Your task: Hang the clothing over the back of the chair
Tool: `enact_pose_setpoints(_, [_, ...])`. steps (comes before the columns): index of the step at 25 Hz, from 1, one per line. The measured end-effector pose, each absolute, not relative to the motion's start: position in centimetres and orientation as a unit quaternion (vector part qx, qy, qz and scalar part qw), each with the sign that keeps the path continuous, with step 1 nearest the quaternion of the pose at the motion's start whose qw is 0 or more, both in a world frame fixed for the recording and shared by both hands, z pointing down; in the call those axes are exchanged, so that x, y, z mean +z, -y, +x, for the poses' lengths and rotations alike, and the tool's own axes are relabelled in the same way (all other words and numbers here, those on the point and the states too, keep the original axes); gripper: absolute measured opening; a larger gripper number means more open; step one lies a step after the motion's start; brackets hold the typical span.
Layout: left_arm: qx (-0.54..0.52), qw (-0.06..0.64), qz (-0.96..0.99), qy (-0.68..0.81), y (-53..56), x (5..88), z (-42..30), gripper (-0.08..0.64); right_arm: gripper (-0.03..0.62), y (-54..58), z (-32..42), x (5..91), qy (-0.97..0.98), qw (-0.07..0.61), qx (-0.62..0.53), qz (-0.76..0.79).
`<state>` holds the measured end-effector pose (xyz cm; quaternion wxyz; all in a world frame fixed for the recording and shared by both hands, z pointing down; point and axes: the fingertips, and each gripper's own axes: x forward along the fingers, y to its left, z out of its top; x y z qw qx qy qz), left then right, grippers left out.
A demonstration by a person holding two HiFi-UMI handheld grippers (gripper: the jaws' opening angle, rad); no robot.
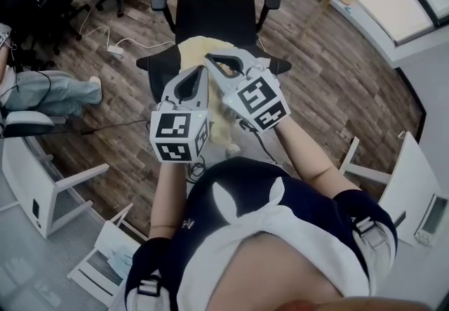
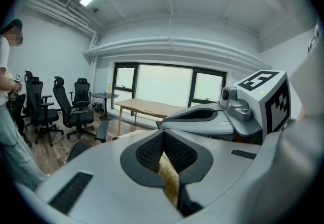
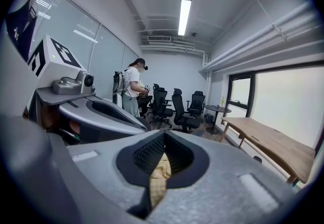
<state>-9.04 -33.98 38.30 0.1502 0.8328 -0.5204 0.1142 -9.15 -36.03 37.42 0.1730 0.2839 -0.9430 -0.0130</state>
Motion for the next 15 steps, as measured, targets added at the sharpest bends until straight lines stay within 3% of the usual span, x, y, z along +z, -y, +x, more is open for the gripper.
enact_pose_setpoints(8, [0.075, 0.192, 0.841, 0.500, 34.1, 38.1, -8.6, 0.006, -0.002, 35.9, -8.4, 38.1, 0.941, 0.182, -0.012, 0.286])
enact_pose_setpoints(15, [0.102, 0.156, 0.834, 0.519, 34.3, 38.3, -7.9, 0.006, -0.002, 36.5, -8.0, 38.1, 0.937, 0.186, -0.004, 0.297])
